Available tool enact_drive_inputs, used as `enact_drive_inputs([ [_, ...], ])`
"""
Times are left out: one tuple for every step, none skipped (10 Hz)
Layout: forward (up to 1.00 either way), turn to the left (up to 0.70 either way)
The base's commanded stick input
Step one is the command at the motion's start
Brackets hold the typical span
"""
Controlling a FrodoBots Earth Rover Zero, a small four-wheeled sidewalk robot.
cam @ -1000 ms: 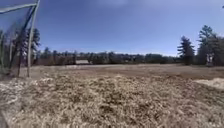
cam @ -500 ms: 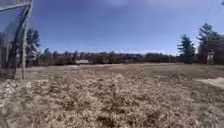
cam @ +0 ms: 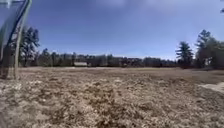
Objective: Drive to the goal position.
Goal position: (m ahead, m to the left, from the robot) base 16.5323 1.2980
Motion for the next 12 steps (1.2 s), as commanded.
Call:
enact_drive_inputs([
  [0.70, 0.00],
  [0.70, 0.00],
  [0.70, 0.00],
  [0.70, 0.00],
  [0.70, 0.00],
  [0.70, 0.00],
  [0.70, 0.00],
  [0.70, 0.00],
  [0.70, 0.00],
  [0.70, 0.00],
  [0.70, 0.00],
  [0.70, 0.00],
])
